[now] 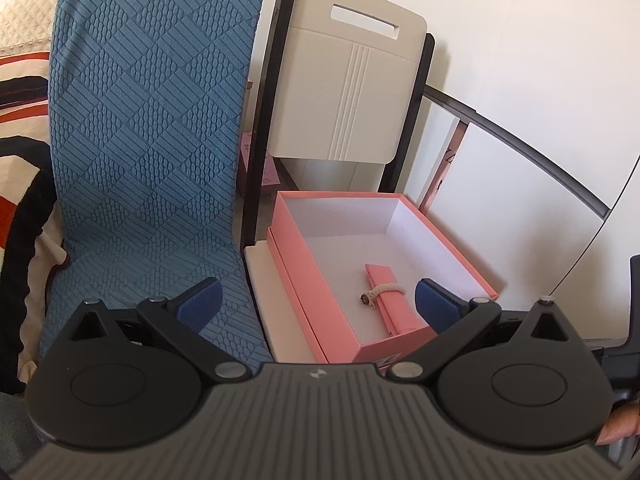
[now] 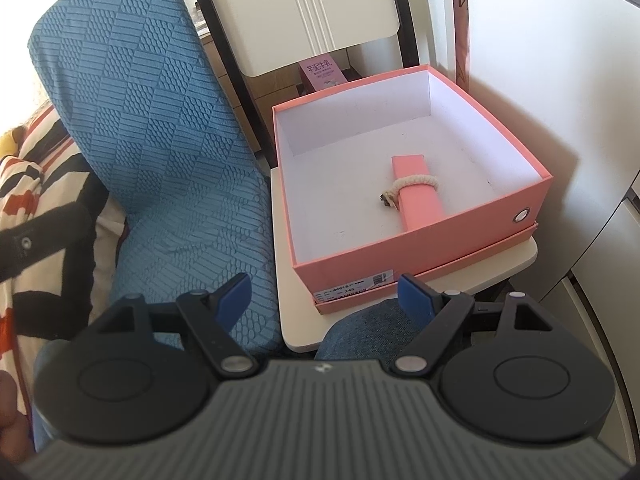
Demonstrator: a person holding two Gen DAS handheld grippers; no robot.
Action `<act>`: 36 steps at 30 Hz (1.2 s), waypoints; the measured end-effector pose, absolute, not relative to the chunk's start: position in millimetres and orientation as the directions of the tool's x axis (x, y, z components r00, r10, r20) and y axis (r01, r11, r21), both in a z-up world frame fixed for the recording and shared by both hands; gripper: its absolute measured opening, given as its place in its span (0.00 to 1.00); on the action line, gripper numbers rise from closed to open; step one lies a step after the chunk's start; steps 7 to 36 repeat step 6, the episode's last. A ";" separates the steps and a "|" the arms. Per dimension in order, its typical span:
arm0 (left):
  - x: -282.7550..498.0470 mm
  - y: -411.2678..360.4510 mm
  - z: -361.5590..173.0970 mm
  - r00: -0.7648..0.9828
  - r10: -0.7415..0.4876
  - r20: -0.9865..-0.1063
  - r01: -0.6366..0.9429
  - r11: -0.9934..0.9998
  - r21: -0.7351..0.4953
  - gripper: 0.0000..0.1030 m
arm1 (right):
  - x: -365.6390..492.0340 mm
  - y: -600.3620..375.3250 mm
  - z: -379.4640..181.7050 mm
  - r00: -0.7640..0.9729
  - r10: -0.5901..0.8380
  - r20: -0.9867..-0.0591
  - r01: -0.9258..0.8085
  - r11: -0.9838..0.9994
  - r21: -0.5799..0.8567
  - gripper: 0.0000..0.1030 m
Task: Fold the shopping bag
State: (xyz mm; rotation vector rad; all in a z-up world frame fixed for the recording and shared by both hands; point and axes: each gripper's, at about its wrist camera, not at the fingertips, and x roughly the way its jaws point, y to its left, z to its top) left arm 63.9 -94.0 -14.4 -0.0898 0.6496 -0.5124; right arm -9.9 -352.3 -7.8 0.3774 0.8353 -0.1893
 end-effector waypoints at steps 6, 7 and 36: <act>63.9 -94.2 -13.3 0.678 -0.483 -0.554 0.431 0.872 -0.232 1.00 | -10.6 -352.2 -9.2 0.653 -0.023 -0.757 0.318 0.915 0.247 0.79; 63.9 -94.2 -13.3 0.678 -0.483 -0.554 0.431 0.872 -0.232 1.00 | -10.6 -352.2 -9.2 0.653 -0.023 -0.757 0.318 0.915 0.247 0.79; 63.9 -94.2 -13.3 0.678 -0.483 -0.554 0.431 0.872 -0.232 1.00 | -10.6 -352.2 -9.2 0.653 -0.023 -0.757 0.318 0.915 0.247 0.79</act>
